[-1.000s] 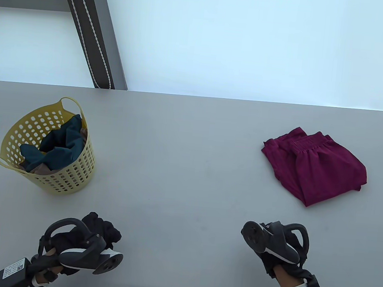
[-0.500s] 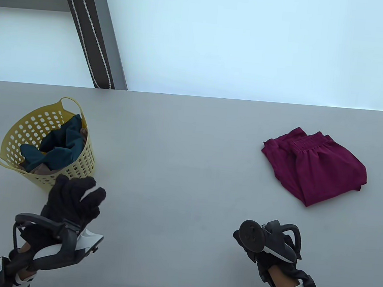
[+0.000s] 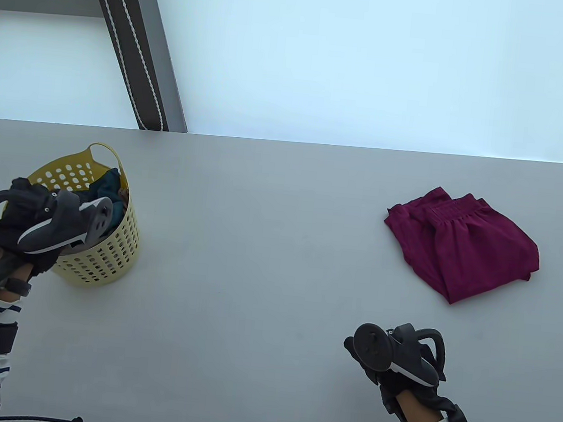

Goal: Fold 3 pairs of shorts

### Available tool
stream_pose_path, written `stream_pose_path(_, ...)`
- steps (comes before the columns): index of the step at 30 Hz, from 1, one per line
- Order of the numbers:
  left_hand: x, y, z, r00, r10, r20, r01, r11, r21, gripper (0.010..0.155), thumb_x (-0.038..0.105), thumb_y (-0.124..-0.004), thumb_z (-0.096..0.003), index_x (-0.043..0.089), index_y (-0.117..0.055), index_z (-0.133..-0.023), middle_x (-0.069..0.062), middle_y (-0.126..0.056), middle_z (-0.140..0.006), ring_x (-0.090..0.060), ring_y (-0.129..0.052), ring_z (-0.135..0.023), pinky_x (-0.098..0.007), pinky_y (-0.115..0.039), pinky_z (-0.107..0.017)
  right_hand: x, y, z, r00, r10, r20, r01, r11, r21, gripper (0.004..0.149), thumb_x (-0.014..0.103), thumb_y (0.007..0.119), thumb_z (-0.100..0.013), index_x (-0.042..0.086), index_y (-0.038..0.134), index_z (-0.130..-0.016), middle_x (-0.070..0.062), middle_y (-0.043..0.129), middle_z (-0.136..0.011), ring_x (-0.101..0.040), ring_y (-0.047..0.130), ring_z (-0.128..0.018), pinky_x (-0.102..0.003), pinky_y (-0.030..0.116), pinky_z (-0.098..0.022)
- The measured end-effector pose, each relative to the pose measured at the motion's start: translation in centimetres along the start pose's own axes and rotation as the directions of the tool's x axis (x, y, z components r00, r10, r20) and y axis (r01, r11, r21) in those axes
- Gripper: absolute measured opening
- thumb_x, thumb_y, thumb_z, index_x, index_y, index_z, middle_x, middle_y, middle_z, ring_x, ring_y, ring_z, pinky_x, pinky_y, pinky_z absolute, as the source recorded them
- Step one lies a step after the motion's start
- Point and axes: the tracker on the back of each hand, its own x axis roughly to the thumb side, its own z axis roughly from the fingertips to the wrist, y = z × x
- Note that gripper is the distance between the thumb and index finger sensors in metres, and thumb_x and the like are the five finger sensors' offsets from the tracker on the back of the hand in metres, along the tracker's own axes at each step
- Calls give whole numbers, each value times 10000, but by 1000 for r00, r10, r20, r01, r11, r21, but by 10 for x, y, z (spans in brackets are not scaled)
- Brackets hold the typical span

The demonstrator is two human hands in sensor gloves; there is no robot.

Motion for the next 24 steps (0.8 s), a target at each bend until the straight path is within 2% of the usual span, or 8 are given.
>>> stream_pose_path(2,-26,27,3,970,190,-154,-156,966,208,345,385,-592,-520,337,-686,-848,172,-935,-581,-132,-1002,-732,-522,-768,-694,-2,-1,0,1000,1,-6,-1,1000,-9,403,474,681,-466,203,868,-233,14,869,-24,-154,862,98,-392,813,-32)
stream_pose_path(4,-51,60,14,909,353,-219,-244,881,406,333,377,-599,-525,310,-699,-836,142,-922,-537,-149,-1000,-700,-538,-769,-680,-3,-1,0,1000,-1,-10,1,1000,-12,402,474,681,-465,203,868,-234,14,869,-24,-155,862,98,-393,813,-32)
stream_pose_path(7,-80,115,42,866,465,-184,-258,730,633,324,381,-587,-532,308,-687,-831,140,-898,-514,-134,-991,-689,-535,-775,-677,-3,-2,1,1000,-2,-11,1,1000,-16,403,475,680,-465,203,868,-235,13,871,-27,-155,864,96,-394,814,-35)
stream_pose_path(10,-100,161,69,821,556,-132,-259,569,781,315,388,-583,-535,315,-687,-823,139,-887,-498,-125,-984,-680,-533,-773,-679,-4,-1,0,1000,-6,-13,6,1000,-23,402,475,680,-466,204,868,-237,13,872,-28,-156,866,94,-394,814,-38)
stream_pose_path(14,-112,211,98,773,634,4,-318,382,868,311,389,-580,-542,315,-683,-826,133,-879,-500,-128,-973,-687,-533,-761,-689,-5,-2,0,1000,-6,-20,5,999,-47,403,476,679,-465,203,869,-238,12,873,-31,-157,868,91,-395,815,-40)
stream_pose_path(19,-103,249,113,742,661,112,-335,220,916,311,392,-569,-551,316,-663,-838,132,-869,-516,-128,-959,-706,-536,-747,-698,-8,-6,2,999,-8,-47,3,996,-93,402,475,678,-467,203,869,-240,13,874,-33,-156,871,89,-395,817,-42)
stream_pose_path(21,-95,256,106,746,655,120,-354,237,905,311,392,-573,-553,316,-665,-840,130,-870,-519,-134,-957,-710,-539,-742,-700,-9,-7,2,998,-10,-57,4,994,-105,402,476,678,-467,203,869,-240,13,875,-34,-156,872,89,-394,817,-42)
stream_pose_path(24,-71,260,82,774,622,123,-397,325,858,310,396,-576,-551,322,-671,-838,133,-874,-518,-132,-961,-710,-536,-748,-698,-11,-9,3,997,-13,-77,3,992,-124,402,475,678,-468,203,869,-242,13,877,-35,-156,875,88,-394,819,-42)
